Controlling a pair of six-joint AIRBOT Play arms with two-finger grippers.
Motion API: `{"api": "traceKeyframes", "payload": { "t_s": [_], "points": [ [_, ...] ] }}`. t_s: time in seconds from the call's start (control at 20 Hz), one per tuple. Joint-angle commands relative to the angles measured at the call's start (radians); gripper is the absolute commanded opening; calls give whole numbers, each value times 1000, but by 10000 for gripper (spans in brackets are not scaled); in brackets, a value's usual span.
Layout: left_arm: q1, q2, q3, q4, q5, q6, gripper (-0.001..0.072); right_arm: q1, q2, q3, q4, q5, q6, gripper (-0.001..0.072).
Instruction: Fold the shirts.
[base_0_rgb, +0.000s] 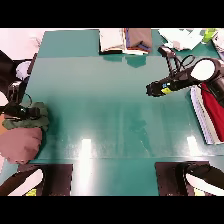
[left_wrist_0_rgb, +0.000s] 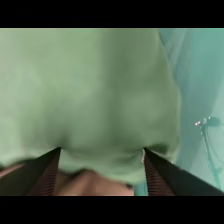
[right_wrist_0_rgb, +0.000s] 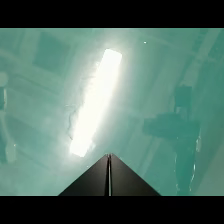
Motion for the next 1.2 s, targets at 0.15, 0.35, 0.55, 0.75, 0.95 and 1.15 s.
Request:
{"api": "traceKeyframes", "payload": {
  "t_s": [0.15, 0.35, 0.55, 0.75, 0.95, 1.15],
  "points": [
    [7, -40, -23, 7, 57, -20, 69, 0, 0, 2, 2, -1, 0, 20],
    [-8, -37, 166, 3, -76, 23, 31, -2, 0, 108, -8, 43, 0, 20],
    [-194, 40, 527, 5, -191, 45, 29, -2, 1, 319, -10, 69, 0, 19],
    [-455, 51, 806, 5, -280, 48, 29, -2, 1, 501, -63, 69, 0, 19],
    [-690, 33, 850, 4, -270, 52, 29, -2, 1, 624, -143, 71, 1, 20],
    [-877, -101, 848, -12, -293, 78, 31, -2, 1, 673, -167, 72, 1, 20]
  ]
}}
